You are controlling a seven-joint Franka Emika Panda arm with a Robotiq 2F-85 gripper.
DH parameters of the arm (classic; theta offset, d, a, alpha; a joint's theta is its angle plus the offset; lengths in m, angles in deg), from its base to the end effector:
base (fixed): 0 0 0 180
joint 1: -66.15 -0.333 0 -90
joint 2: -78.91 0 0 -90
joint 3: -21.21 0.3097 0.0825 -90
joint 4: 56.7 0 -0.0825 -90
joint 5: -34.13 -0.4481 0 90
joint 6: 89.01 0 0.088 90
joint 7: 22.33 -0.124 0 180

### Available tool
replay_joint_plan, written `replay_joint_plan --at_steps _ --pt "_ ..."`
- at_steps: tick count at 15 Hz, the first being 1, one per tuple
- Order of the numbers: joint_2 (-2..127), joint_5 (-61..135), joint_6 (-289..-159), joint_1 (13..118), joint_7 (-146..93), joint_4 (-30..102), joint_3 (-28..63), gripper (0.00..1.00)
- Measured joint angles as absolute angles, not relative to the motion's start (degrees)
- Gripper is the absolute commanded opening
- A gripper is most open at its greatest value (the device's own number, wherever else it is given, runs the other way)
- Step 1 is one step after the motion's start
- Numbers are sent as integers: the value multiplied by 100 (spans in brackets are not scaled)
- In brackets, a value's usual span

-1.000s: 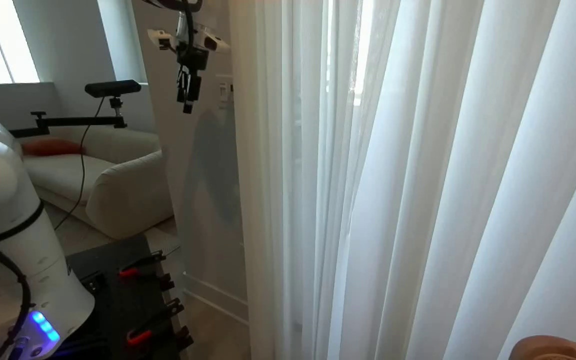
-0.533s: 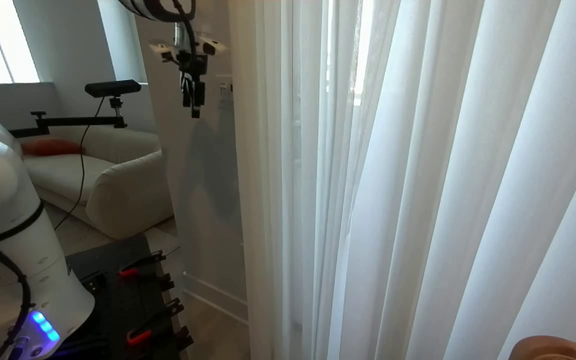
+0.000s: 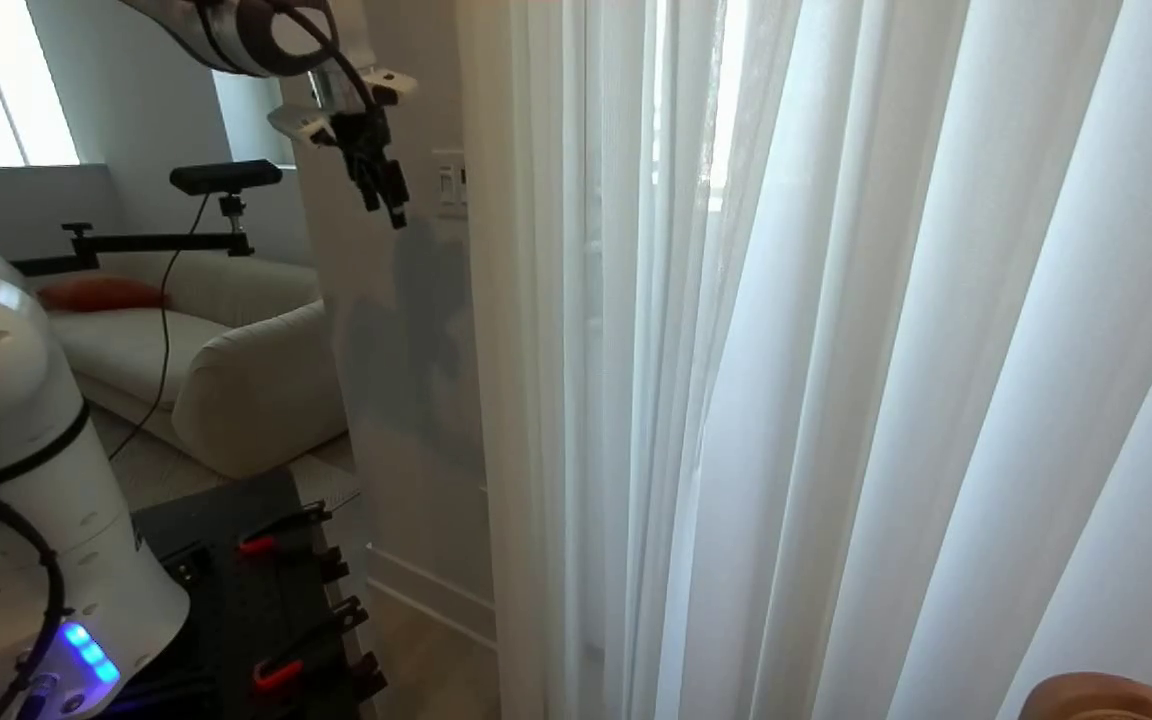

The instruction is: Flip the switch on the left

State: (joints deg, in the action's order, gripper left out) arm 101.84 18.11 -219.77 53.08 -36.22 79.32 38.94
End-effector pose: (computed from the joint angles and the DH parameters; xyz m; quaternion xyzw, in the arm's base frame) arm 0.4444 0.2788 0.4494 -0.9849 -0.0682 -0.1155 0.1096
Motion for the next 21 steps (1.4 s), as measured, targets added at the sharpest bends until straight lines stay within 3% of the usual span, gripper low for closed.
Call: replay_joint_plan --at_steps 6,7,9,17,18,21 --pt "10374 1889 -23467 5167 -3634 8366 4081 100" --pt "10372 1949 -23675 5167 -3653 8417 4109 78" --pt "10351 2122 -24073 5171 -3771 8504 4173 68" --pt "10115 3020 -24937 5545 -4564 8574 4626 5" --pt "10083 3113 -25033 5609 -4652 8574 4680 0" --pt "9970 3220 -25298 5756 -4749 8570 4804 0"
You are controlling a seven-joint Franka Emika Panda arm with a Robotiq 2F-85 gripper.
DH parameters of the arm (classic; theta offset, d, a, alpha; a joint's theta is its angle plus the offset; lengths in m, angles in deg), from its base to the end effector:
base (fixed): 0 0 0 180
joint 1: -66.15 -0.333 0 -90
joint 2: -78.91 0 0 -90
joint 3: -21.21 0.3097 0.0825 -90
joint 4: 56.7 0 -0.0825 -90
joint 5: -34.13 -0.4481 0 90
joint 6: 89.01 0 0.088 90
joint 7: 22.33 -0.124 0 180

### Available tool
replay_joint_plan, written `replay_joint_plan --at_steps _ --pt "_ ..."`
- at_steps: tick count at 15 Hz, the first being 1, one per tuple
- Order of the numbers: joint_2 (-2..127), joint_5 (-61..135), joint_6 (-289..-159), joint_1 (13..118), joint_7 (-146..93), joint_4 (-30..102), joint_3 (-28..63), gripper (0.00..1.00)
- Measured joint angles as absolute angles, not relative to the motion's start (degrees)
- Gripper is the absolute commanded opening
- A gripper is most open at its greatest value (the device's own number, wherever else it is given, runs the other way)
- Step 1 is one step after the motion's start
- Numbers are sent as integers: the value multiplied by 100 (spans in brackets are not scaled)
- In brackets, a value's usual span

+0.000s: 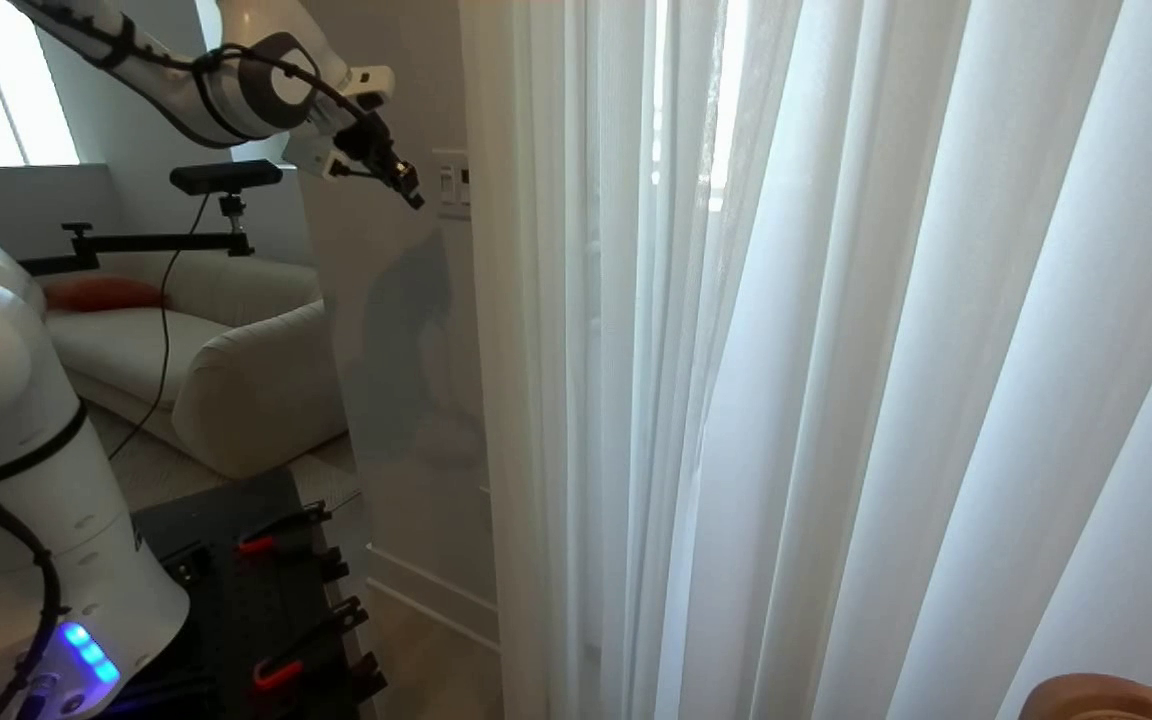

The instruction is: Flip the switch on the left

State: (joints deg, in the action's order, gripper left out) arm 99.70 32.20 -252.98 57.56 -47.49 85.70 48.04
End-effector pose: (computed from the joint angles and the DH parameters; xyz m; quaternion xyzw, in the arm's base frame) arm 0.4439 0.3160 0.4342 -0.9327 -0.0854 -0.3319 0.1127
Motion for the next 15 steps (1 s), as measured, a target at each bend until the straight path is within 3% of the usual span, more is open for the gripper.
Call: replay_joint_plan --at_steps 15 --pt "9252 4013 -25830 6987 -5427 8038 5991 0"
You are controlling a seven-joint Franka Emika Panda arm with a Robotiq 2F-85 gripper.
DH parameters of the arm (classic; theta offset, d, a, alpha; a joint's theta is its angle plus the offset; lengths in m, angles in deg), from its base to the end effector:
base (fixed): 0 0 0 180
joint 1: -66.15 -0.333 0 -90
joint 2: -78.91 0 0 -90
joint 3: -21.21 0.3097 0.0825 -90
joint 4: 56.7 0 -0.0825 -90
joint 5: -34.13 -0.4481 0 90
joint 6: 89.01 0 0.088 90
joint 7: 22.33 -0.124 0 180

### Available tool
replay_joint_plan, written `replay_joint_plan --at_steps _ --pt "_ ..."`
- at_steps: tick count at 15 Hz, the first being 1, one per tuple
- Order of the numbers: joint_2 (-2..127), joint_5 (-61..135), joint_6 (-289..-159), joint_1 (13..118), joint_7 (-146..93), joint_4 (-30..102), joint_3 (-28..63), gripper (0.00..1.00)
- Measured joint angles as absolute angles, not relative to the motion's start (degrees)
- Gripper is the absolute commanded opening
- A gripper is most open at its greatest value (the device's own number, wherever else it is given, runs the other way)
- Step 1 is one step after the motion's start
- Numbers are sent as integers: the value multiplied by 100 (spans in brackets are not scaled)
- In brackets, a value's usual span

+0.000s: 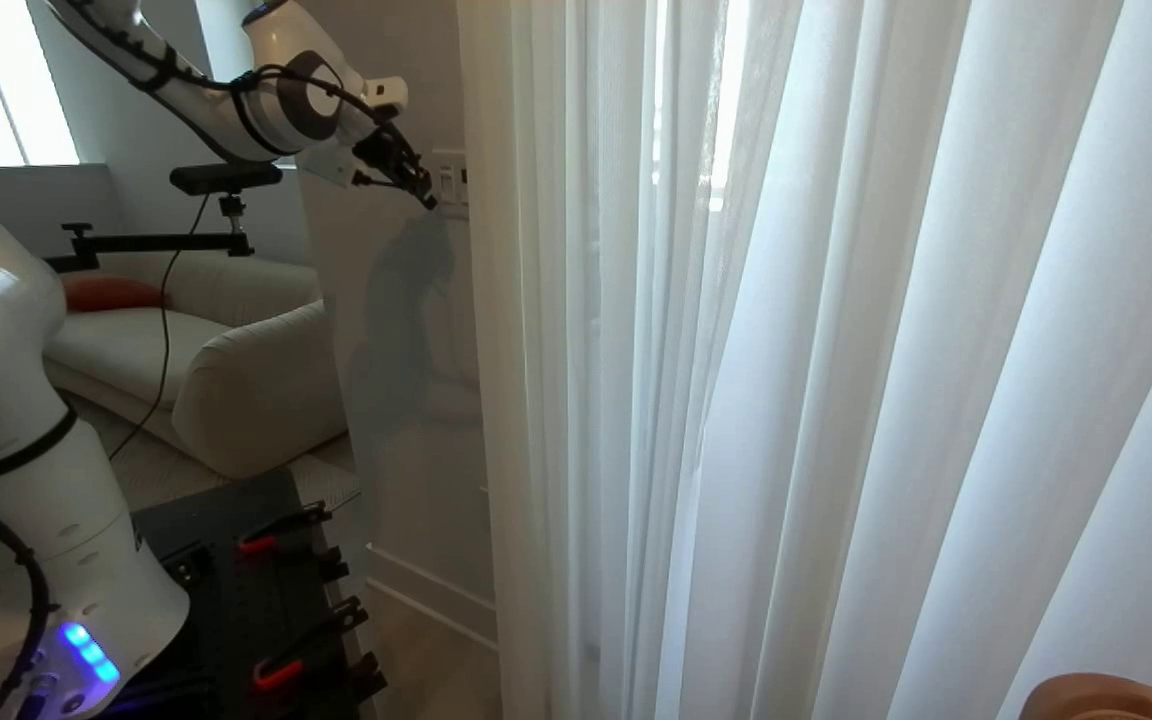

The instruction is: Flip the switch on the left

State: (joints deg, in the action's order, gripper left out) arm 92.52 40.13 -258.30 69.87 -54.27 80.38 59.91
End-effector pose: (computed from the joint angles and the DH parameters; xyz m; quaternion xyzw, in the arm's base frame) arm 0.4703 0.3432 0.4201 -0.9233 -0.0892 -0.3551 0.1162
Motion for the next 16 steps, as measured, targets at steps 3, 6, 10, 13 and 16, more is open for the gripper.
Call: replay_joint_plan --at_steps 3,6,10,13,16 --pt "9219 4253 -25833 7244 -5667 7936 6247 0" --pt "9201 4436 -25838 7469 -5864 7875 6458 0" --pt "9174 4601 -25838 7769 -6026 7813 6702 0" --pt "9134 4698 -25839 7968 -6105 7762 6866 0" --pt "9056 4739 -25838 8147 -6106 7700 7046 0"
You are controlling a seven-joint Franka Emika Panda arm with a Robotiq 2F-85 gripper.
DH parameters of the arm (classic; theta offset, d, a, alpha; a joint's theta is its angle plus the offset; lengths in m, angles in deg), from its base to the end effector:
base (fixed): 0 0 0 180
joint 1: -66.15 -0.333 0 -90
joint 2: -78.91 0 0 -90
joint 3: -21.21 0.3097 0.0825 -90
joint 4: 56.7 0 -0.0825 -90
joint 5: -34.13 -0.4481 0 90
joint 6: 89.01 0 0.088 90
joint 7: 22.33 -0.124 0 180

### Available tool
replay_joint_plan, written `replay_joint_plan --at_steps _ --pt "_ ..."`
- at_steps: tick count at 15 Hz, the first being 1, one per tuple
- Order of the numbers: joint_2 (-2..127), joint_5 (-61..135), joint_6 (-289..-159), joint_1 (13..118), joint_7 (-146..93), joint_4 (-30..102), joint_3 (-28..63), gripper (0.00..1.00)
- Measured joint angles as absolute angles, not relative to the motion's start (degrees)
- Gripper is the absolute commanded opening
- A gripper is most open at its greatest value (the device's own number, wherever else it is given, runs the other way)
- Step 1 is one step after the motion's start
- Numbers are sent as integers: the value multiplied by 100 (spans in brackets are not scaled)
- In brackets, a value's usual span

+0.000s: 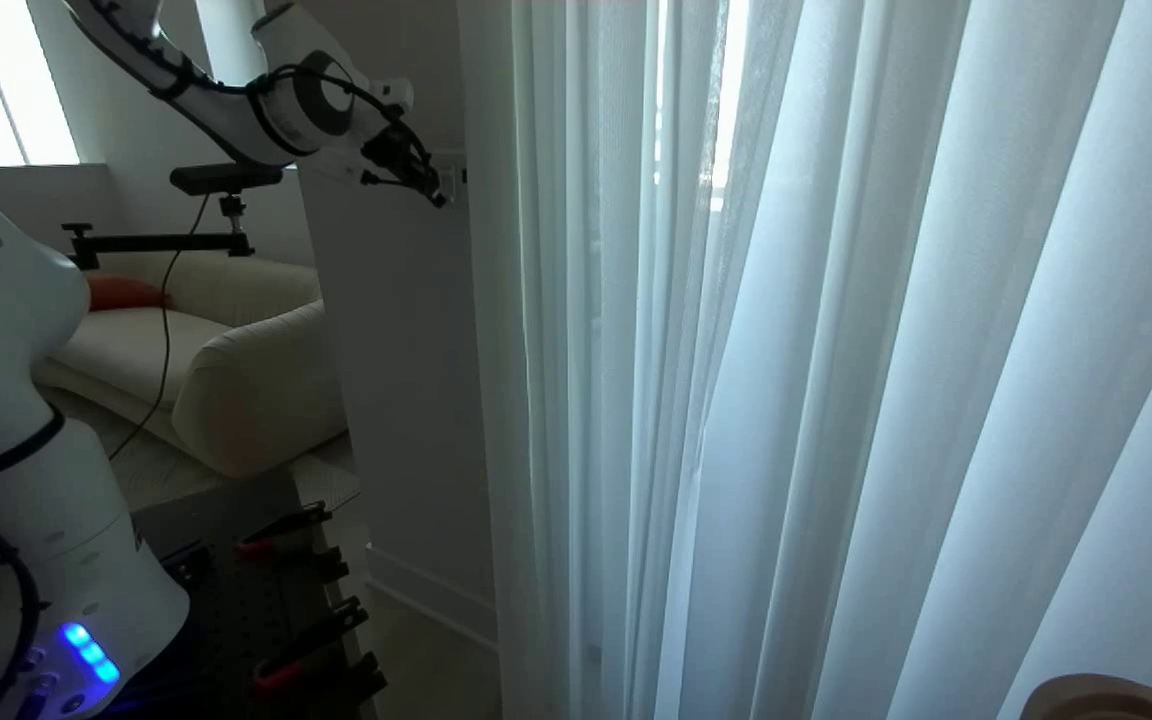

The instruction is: Flip the switch on the left

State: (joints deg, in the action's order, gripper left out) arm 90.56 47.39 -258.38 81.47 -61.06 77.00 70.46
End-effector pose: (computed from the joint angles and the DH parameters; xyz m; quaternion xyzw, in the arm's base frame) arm 0.4853 0.3530 0.4196 -0.9206 -0.0822 -0.3675 0.1037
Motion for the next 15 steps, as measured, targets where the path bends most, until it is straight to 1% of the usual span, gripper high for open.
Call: replay_joint_plan --at_steps 10,12,15 --pt "8960 4963 -25828 8718 -6333 7639 7648 0" --pt "8957 4963 -25434 8790 -6365 7557 7730 0" --pt "8957 4877 -24008 8843 -6457 7222 7852 0"
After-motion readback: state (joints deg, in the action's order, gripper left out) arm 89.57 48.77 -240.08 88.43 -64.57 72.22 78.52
